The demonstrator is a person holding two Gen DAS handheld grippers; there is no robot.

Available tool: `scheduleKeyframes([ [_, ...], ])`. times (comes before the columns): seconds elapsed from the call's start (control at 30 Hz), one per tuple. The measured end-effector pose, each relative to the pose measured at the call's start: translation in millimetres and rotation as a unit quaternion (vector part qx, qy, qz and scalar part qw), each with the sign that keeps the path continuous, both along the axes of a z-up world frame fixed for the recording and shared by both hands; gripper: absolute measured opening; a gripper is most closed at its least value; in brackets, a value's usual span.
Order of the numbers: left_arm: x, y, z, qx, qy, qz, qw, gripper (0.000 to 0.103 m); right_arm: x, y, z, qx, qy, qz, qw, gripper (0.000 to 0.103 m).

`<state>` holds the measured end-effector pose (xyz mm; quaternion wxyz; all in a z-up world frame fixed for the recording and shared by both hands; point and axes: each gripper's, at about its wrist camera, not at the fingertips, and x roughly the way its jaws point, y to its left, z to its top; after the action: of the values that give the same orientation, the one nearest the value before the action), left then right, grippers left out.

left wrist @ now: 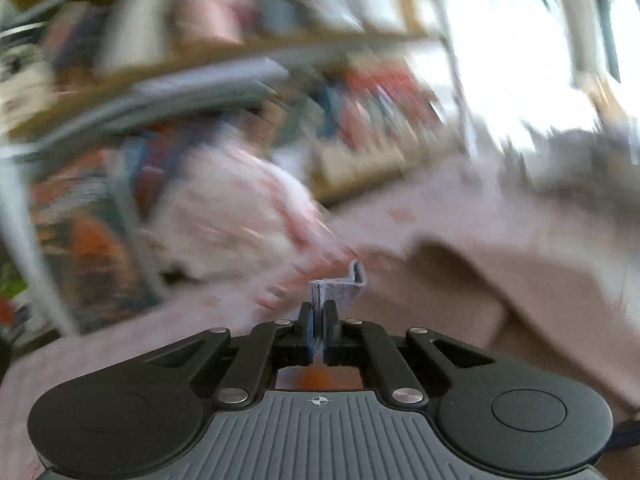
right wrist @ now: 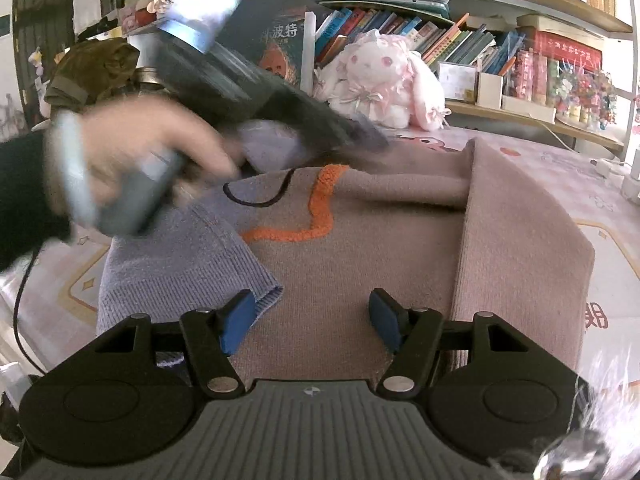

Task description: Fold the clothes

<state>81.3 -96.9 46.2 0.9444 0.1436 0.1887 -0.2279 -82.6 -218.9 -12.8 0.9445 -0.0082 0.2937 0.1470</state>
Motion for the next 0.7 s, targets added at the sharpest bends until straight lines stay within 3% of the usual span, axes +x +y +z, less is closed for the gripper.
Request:
scheduleKeyframes([
  [0.07,-10,47,22,-0.043,-0.013,0.032,0.9985,0.003,0,1,0,-0.001,0.001,-0.001,1.000,0.062],
  [0.17,-24,132,40,-0.068,-0.027,0.124,0.9896,0.003,1,1,1,-0.002,0.004,-0.003,1.000,0.062],
  [0.27,-38,217,58,-0.093,-0.040,0.215,0.9714,0.003,1,3,2,-0.002,0.008,-0.007,1.000,0.063],
  [0.33,-41,257,55,-0.073,-0.043,0.281,0.9561,0.003,2,4,2,-0.002,0.011,-0.011,1.000,0.064],
  [0.4,-42,281,47,-0.034,-0.041,0.324,0.9445,0.003,3,5,3,-0.002,0.017,-0.015,1.000,0.064],
  [0.57,-38,290,34,-0.028,-0.028,0.368,0.9288,0.004,5,12,6,-0.009,0.030,-0.014,0.999,0.065],
  [0.63,-36,294,29,-0.025,-0.023,0.386,0.9220,0.014,5,15,6,-0.009,0.031,-0.015,0.999,0.065],
  [0.7,-34,298,23,-0.023,-0.018,0.403,0.9147,0.015,6,17,6,-0.012,0.030,-0.015,0.999,0.067],
])
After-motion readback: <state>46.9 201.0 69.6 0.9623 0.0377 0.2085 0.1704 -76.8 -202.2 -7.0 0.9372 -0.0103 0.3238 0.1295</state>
